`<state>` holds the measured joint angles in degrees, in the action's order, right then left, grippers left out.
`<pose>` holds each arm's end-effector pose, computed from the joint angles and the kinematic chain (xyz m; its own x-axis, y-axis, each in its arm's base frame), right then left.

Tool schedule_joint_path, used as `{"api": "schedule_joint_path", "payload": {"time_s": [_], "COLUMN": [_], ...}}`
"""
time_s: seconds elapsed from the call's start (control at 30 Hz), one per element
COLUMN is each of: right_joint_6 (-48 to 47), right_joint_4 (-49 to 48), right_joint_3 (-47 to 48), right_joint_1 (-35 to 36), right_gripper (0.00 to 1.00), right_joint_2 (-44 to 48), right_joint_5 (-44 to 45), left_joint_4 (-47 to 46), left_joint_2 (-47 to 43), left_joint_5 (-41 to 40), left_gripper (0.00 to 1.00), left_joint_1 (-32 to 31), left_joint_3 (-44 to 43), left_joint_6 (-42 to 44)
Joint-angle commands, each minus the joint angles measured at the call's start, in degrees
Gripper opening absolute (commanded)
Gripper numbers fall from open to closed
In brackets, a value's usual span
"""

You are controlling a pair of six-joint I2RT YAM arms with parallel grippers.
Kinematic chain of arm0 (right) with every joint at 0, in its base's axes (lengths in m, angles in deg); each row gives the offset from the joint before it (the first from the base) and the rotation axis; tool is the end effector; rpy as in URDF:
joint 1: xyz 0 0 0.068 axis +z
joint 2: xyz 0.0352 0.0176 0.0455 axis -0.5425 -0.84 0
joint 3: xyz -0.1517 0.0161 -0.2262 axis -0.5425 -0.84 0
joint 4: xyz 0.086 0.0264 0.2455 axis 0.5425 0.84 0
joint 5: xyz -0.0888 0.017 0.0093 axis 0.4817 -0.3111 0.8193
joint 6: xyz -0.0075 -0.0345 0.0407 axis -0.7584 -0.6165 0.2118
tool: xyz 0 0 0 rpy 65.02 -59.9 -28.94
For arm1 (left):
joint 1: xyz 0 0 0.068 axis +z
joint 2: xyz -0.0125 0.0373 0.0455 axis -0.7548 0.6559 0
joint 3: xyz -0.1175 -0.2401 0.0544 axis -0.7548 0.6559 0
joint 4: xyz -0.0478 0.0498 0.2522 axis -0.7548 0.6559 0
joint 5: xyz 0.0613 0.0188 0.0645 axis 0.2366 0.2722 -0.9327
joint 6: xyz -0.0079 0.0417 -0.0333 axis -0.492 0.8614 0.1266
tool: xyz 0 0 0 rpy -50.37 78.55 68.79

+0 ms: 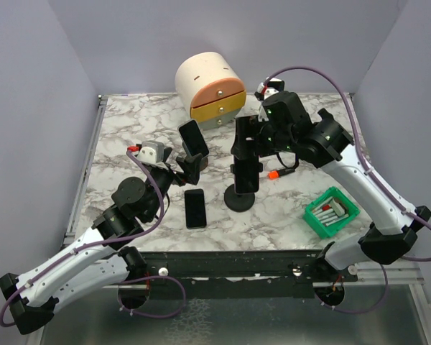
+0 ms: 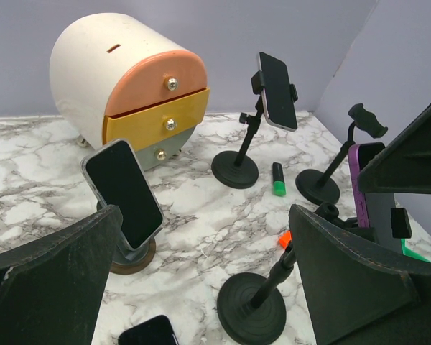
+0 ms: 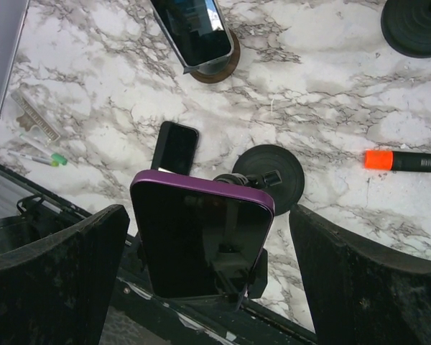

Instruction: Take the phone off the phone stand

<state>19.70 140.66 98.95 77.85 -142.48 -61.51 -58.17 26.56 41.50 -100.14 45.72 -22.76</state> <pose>0.2052 0.1993 0.4449 -0.6742 -0.0803 -0.7341 -0.3883 0.8841 0.2599 0.1133 -0.1142 0.3614 -0.0053 -0.2796 -0.9601 0.4034 0.8780 -0.2578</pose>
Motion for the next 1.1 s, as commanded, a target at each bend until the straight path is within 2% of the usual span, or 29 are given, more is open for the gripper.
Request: {"api": "schedule_joint_path", "payload": {"time_s": [0.0,0.5,1.07], "right_joint_6": [1.1,2.9,4.4], "right_joint_4": [4.0,9.6,8.8], "right_joint_3": [3.1,7.8,7.2], "right_joint_1": [2.3,4.0,5.0], "right_gripper": [1.00,1.00,0.98], "right_joint_2": [-1.5,-5.2,-6.0], "right_joint_5": [4.0,9.7,8.5], "left_joint_4": [0.5,1.2,1.4], "left_joint_2": [-0.5,-1.1,-1.5], "left_joint_5": [0.6,0.3,1.0], "left_gripper": [0.99,0.99,0.99], "left_joint_1": [-0.2,-0.2,-0.2], "left_joint_3": [0.2,-0.1,-0.1], "left_joint_6": [-0.1,-0.7,-1.4]}}
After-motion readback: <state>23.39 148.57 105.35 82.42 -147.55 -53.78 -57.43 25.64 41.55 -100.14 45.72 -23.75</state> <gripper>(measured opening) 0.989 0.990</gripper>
